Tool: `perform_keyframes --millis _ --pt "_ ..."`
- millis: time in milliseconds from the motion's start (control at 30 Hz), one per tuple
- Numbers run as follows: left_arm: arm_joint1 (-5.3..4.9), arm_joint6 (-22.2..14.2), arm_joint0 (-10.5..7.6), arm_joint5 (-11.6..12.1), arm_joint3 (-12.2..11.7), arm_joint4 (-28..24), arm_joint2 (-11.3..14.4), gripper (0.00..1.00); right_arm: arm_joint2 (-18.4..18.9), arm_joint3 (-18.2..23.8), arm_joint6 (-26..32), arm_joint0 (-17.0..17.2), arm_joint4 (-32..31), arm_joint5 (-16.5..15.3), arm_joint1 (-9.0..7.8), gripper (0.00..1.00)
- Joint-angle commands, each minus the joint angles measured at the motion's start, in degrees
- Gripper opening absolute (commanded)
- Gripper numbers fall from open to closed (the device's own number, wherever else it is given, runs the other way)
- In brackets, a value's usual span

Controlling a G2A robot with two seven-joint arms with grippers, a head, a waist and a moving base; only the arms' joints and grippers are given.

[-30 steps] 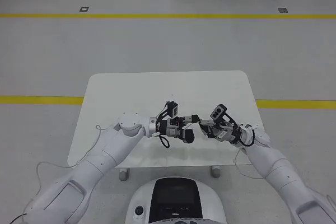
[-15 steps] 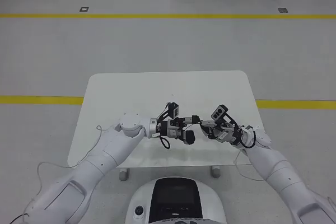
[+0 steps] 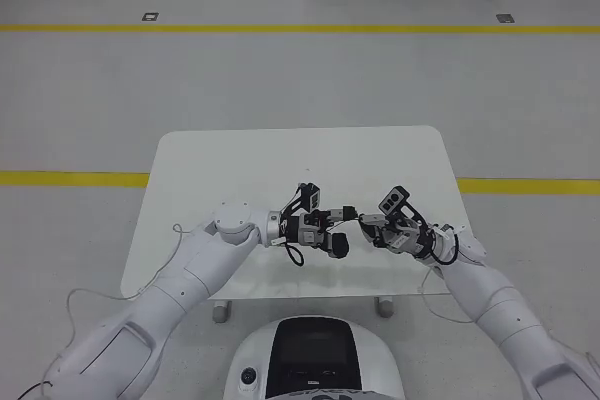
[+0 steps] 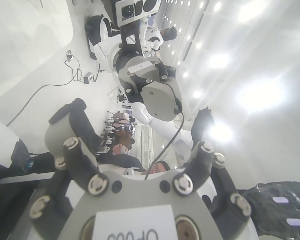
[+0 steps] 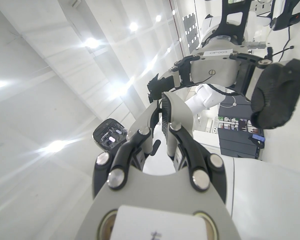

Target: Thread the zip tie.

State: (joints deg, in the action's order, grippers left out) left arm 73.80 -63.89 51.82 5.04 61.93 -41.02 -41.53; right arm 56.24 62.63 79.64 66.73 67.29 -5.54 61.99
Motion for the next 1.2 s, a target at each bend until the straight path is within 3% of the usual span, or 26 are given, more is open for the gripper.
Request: perform_keyframes --millis 0,667,767,967,1167 --pt "0.02 -0.1 -0.03 0.0 -0.1 -0.1 0.0 1.0 0.0 -0.1 0.0 -0.1 -0.1 0.0 0.02 0.0" --pt "0.23 -0.6 -0.45 0.1 -0.8 -0.2 0.3 1.0 -0.9 -3.1 0.0 -1.6 -2.7 0.5 0.63 0.0" --pt "0.17 -0.3 -0.52 0.1 -1.3 -0.1 0.1 0.92 -0.8 -3.8 0.0 -1.9 -4.3 0.8 0.65 0.0" --pt "-0.08 0.1 -0.39 0.0 -1.5 0.5 -0.3 0.6 -0.5 -4.0 0.0 -2.2 -7.2 1.4 0.49 0.0" --pt "-0.24 0.6 -0.11 -0.3 -1.3 1.3 -0.3 0.5 0.0 -3.9 0.0 -2.2 -11.2 2.7 -0.04 0.0"
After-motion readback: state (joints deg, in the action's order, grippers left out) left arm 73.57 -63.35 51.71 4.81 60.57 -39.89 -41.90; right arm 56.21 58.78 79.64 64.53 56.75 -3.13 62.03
